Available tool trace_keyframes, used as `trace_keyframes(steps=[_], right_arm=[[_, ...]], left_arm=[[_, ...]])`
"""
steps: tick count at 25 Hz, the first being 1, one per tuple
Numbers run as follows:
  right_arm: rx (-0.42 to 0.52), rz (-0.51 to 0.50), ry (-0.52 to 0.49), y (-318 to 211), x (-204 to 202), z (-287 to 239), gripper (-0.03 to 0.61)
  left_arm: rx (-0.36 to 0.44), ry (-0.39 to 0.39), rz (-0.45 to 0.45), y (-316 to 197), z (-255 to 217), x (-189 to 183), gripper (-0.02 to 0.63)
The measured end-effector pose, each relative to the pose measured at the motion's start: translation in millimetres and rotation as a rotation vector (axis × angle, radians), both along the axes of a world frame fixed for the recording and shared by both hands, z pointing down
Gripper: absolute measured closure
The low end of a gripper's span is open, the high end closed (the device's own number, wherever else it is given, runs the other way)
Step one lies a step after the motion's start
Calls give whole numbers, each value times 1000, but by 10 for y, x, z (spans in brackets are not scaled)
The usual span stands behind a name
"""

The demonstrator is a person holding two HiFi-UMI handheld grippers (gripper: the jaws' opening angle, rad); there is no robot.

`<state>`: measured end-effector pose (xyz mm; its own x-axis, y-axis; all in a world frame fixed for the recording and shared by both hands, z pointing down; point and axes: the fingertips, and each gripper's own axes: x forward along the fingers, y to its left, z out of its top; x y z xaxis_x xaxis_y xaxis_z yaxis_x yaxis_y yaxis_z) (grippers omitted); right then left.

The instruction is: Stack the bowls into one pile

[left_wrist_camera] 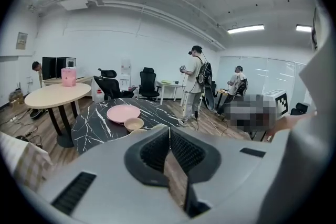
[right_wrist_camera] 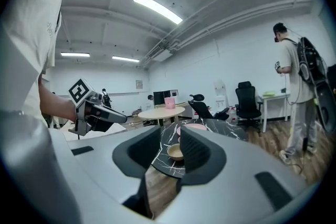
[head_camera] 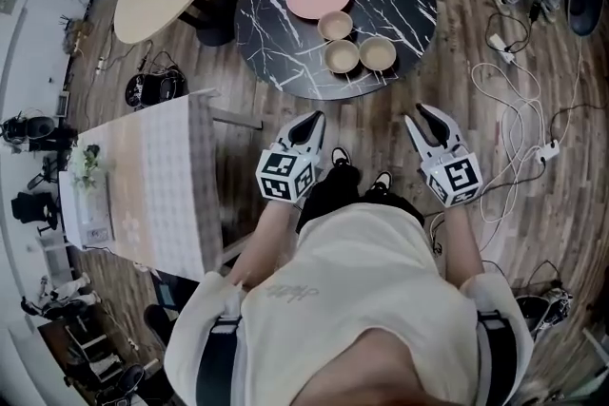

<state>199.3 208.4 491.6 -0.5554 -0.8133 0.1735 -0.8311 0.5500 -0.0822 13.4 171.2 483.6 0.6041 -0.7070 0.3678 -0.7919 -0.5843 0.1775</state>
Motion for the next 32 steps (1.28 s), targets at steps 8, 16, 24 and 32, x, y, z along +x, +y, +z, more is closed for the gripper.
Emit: trace_keyframes(steps=[8,16,24,32], right_arm=[[-53,19,18,-169,27,138,468],[-58,33,40,-535,52,15,468],[-78,60,89,-1089,-101,-47,471],[-8,124,168,-1725,-335,-361,472]], left_arm=[[-39,-5,19,-203,174,9,594],[-17,14,77,-660,164,213,594],[-33,42,86,-1202,275,-8,593],[26,-4,189,-1935,272,-149,594]])
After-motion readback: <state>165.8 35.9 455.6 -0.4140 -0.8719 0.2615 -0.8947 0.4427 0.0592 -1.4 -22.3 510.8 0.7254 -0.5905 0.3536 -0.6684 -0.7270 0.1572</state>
